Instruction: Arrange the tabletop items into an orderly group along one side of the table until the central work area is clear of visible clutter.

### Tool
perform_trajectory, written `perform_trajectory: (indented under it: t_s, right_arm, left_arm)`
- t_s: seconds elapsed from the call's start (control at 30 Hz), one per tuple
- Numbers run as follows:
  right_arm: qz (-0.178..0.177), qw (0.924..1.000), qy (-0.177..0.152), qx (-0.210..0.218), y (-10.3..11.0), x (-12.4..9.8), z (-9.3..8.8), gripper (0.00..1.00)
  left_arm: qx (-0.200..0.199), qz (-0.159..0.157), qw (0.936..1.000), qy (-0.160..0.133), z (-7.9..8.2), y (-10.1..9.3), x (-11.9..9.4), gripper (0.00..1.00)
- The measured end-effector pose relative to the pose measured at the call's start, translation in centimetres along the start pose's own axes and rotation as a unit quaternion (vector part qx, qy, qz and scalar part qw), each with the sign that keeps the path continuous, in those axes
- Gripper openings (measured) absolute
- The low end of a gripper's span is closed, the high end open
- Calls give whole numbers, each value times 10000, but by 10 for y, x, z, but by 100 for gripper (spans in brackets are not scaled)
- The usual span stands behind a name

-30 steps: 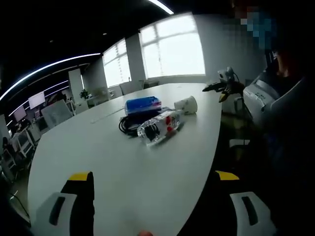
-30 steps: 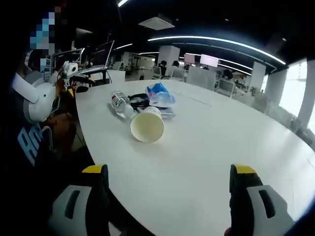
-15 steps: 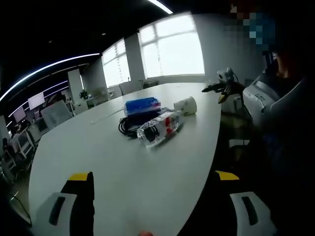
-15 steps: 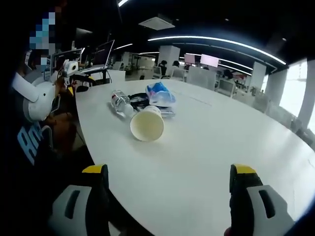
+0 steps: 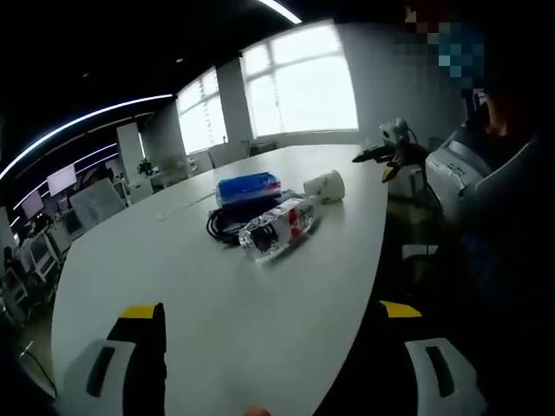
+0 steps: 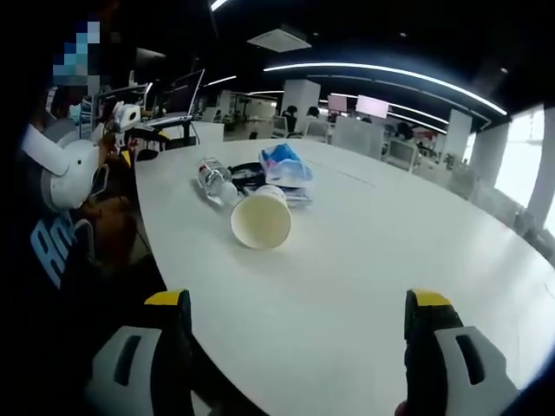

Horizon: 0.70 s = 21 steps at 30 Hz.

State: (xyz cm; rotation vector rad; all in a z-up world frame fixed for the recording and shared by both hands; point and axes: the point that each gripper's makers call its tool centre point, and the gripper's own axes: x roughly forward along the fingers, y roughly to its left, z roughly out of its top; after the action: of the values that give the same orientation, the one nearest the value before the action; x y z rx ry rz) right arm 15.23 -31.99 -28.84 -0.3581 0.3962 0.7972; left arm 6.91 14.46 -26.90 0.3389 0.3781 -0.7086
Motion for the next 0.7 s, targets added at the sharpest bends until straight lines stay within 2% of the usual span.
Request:
perform_trajectory:
  t_s: [0.7]
  right_arm:
    - [69,10000,-11,-5,1,2,-3,98]
  left_arm:
    - [207,-232,9995,79,14,-8,13,100]
